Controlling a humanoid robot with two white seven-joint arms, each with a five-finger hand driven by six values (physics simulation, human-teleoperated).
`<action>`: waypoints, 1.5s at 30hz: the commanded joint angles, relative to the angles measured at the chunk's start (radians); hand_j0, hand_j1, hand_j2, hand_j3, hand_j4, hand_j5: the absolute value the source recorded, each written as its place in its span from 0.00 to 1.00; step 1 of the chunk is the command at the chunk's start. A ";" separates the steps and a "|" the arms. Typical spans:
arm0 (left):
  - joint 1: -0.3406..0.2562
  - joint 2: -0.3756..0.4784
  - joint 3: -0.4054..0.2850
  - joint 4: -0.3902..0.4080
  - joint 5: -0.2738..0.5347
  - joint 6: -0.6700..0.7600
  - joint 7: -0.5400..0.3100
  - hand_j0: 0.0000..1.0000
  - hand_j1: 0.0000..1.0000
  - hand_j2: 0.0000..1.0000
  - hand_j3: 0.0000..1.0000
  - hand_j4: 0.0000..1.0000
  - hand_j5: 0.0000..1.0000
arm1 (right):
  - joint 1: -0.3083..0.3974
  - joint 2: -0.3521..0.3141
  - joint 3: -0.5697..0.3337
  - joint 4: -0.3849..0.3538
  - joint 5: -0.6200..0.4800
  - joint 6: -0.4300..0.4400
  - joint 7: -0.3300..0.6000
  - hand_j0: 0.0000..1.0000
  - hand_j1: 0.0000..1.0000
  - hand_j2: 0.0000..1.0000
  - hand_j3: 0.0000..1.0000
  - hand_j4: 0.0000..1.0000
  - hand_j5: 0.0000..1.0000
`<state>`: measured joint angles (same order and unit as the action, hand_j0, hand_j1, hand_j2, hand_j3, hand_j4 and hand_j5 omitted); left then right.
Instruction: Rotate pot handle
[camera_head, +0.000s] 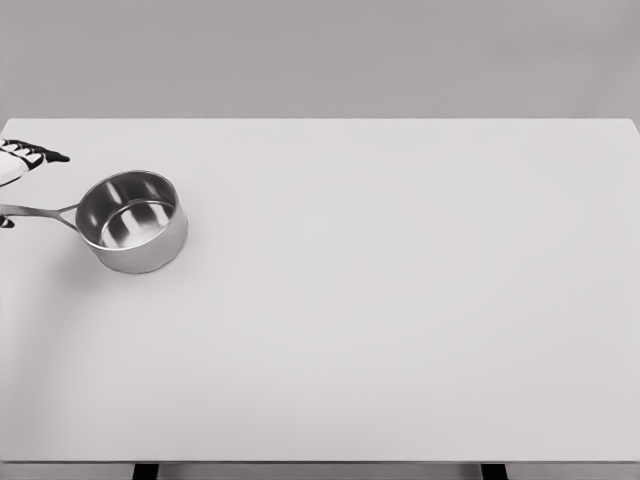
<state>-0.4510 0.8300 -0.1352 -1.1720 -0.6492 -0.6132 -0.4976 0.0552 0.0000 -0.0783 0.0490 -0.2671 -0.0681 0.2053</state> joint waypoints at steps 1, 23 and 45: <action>0.000 0.001 -0.001 0.000 0.006 0.002 0.001 1.00 1.00 1.00 1.00 1.00 1.00 | 0.000 0.000 0.000 0.000 0.000 0.001 0.000 1.00 1.00 1.00 1.00 1.00 1.00; 0.245 0.014 0.201 -0.472 0.164 0.002 0.048 1.00 1.00 1.00 1.00 1.00 1.00 | 0.000 0.000 0.000 0.000 0.000 0.001 0.000 1.00 1.00 1.00 1.00 1.00 1.00; 0.313 -0.126 0.224 -0.629 0.396 0.002 0.037 1.00 1.00 1.00 1.00 1.00 1.00 | 0.000 0.000 0.000 0.000 0.000 0.001 0.000 1.00 1.00 1.00 1.00 1.00 1.00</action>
